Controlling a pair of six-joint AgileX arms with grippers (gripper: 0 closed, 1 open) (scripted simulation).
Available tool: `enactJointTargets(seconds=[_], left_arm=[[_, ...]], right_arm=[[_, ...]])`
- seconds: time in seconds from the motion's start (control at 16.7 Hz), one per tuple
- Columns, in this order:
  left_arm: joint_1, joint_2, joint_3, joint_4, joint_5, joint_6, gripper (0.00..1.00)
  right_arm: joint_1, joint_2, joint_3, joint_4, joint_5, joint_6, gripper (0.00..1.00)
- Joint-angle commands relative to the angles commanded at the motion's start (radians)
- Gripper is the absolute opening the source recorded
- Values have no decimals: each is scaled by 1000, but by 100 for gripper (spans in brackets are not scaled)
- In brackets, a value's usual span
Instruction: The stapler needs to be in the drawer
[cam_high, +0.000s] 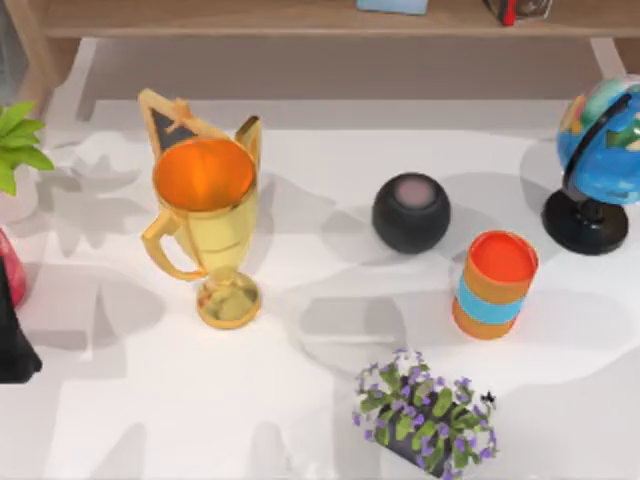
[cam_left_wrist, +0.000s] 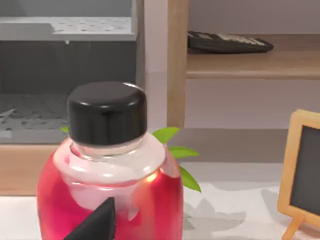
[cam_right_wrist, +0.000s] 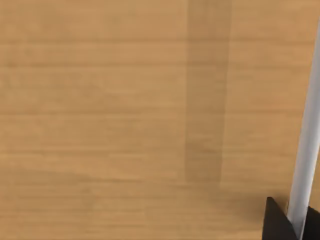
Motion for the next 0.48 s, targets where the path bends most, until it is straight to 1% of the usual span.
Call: enactJointTargets(seconds=[0.12,0.48], left_arm=[[0,0,0,0,0,0,100],[0,0,0,0,0,0,100]], right_arm=[[0,0,0,0,0,0,0],[0,0,0,0,0,0,45]])
